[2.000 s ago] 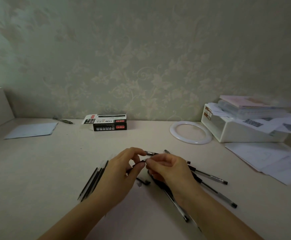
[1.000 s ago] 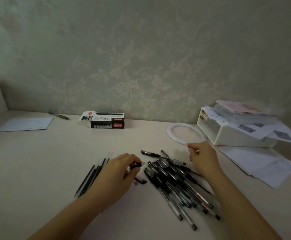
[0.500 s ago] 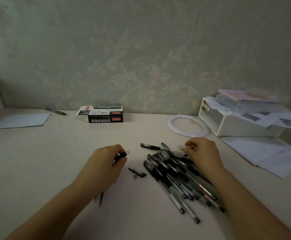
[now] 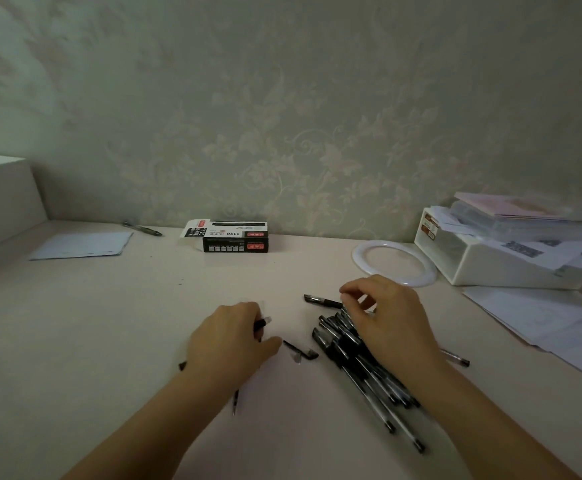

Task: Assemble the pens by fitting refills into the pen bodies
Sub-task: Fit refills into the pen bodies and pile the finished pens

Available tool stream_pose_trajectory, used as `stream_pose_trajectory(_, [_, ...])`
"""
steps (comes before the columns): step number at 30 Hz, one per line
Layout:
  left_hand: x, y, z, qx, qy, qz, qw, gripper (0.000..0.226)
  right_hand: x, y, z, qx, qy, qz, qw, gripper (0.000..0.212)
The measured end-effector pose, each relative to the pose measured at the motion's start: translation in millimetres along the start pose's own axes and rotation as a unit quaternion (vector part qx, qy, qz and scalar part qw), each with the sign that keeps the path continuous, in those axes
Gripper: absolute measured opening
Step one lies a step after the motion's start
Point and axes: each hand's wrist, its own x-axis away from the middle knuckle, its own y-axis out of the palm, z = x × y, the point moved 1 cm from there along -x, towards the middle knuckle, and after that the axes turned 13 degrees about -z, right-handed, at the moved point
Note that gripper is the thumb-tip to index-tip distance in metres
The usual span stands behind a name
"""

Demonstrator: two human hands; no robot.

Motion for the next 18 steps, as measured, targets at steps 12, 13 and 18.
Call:
stream_pose_trajectory(12, [-10.7,3.3,-3.7,0.001,-0.069,-0.02,0.997,0.018,10.5,24.4,4.2,0.045,-0.074,-0.001,0.996,0.01])
stream_pose_trajectory(13, [-11.5,2.8,-3.0,0.001,-0.074,-0.02,0.997,0.017,11.9,25.6,5.2,0.051,-0.082,-0.001,0.995,0.01])
stream_pose_trajectory(18, [-12.1,1.2,2.2,-0.018,-0.077,-0.01,0.997,0.019,13.7,27.1,8.9,0.041,-0.1,0.009,0.994,0.01])
